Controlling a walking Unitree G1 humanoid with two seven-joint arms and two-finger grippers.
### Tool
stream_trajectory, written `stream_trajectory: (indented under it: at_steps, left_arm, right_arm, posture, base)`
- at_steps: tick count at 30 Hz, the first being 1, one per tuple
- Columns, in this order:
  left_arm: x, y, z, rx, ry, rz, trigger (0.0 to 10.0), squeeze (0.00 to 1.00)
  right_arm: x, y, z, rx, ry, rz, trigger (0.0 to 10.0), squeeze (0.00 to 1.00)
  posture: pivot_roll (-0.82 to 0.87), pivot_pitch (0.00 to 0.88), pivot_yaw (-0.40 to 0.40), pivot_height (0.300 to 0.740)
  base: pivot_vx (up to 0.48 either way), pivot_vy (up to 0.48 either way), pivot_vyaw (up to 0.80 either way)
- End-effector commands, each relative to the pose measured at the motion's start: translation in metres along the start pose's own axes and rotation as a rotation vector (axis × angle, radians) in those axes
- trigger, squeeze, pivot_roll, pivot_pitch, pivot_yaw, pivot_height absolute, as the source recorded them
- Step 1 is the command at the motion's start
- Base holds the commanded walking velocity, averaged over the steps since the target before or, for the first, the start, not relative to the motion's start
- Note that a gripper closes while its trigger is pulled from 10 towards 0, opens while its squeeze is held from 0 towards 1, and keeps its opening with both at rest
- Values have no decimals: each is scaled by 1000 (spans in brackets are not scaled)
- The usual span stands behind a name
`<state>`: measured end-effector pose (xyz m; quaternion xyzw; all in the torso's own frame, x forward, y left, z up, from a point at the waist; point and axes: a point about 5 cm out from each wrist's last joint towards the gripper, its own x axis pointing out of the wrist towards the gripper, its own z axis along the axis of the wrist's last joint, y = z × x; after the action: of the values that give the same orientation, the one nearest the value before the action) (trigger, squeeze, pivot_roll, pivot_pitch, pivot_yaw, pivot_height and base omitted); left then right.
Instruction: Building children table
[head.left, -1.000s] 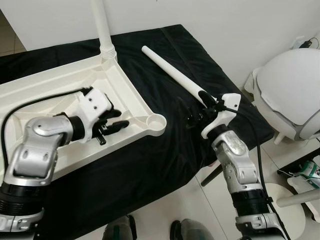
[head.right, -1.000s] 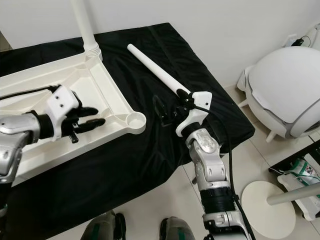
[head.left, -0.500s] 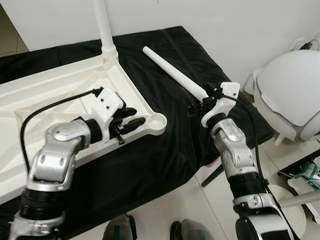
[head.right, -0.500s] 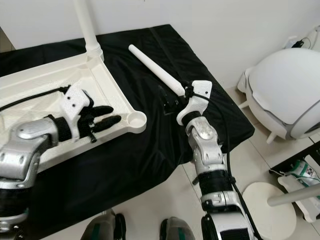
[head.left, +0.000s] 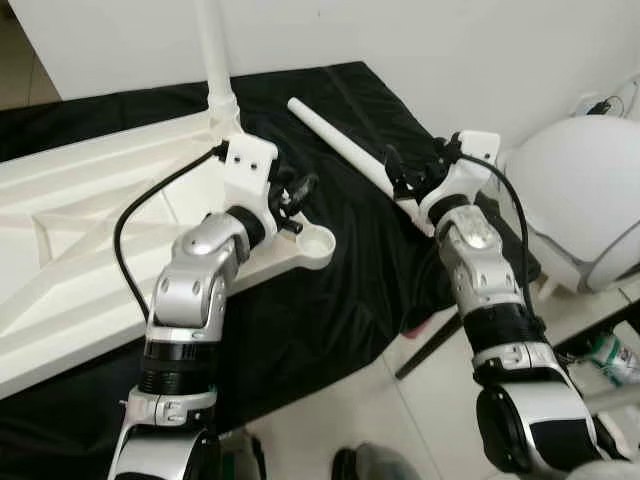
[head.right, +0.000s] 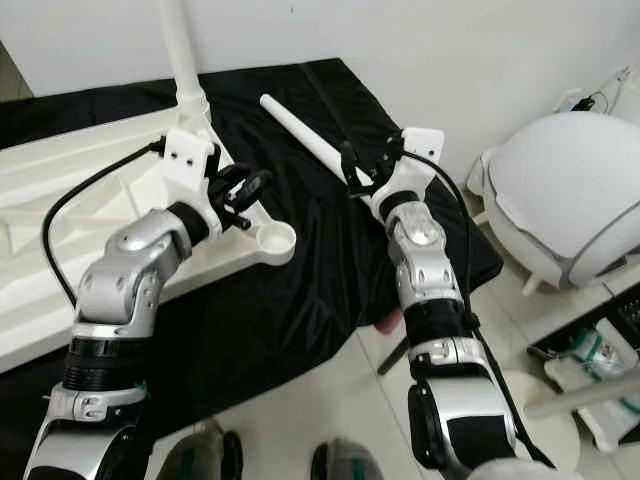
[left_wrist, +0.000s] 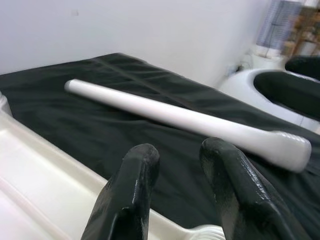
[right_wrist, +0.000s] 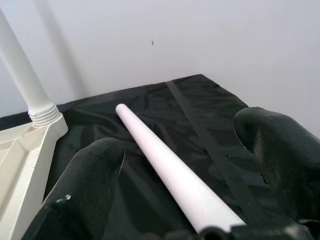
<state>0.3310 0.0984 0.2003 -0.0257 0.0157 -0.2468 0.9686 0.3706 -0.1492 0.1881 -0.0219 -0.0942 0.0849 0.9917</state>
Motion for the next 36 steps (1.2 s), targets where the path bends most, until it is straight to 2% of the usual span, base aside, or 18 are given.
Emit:
stream_trajectory:
  at_steps: [1,4,6,9,12,14,15,17,19,21,23,25,32,36]
  left_arm:
    - [5,11,-3,-34,5,148,10000,0]
    - [7,15,-4,-48,9,175,10000,0]
    - [10,25,-6,-75,13,259,10000,0]
    - [11,29,-5,-88,9,292,10000,0]
    - [13,38,-3,-81,-4,392,10000,0]
    - [13,38,-3,-81,-4,392,10000,0]
    - [13,47,1,-37,-61,506,10000,0]
    - [13,51,3,-14,-106,551,10000,0]
    - [13,52,2,-9,-106,566,10000,0]
    - [12,52,-1,67,-119,581,10000,0]
    - [5,51,-6,124,-151,597,10000,0]
    - [2,50,-7,142,-158,603,10000,0]
    - [-16,42,-20,132,-145,554,10000,0]
    - [-20,40,-22,127,-141,533,10000,0]
  right_arm:
    - [3,-3,0,-14,12,-10,10000,0]
    - [4,-7,-2,-14,28,-35,10000,0]
    - [5,-15,-4,-34,45,-79,10000,0]
    - [4,-17,-5,-33,49,-91,10000,0]
    - [3,-21,-6,-39,46,-94,10000,0]
    - [3,-21,-6,-39,46,-94,10000,0]
    - [3,-23,-6,-43,27,-90,10000,0]
    - [3,-23,-5,-50,13,-83,10000,0]
    - [3,-23,-5,-44,6,-84,10000,0]
    - [2,-26,-6,-42,9,-93,10000,0]
    - [0,-35,-8,-39,30,-125,10000,0]
    - [0,-37,-9,-38,33,-133,10000,0]
    - [-6,-55,-18,-29,114,-161,10000,0]
    - [-7,-58,-20,-29,138,-165,10000,0]
  posture:
    - [-46,0,-43,740]
    - [-58,0,-41,740]
    - [-71,0,-39,740]
    - [-72,0,-39,740]
    - [-80,0,-36,740]
    - [-80,0,-36,740]
    - [-81,0,-28,740]
    - [-81,0,-28,740]
    - [-81,0,-24,740]
    - [-81,0,-16,740]
    - [-77,0,-4,740]
    - [-76,0,-1,740]
    - [-56,0,8,740]
    - [-56,0,8,740]
  base:
    - [0,0,0]
    - [0,0,0]
    - [0,0,0]
    - [0,0,0]
    - [0,0,0]
    - [0,0,0]
    - [0,0,0]
    - [0,0,0]
    - [0,0,0]
    - [0,0,0]
    - [0,0,0]
    - [0,0,0]
    - [0,0,0]
    - [0,0,0]
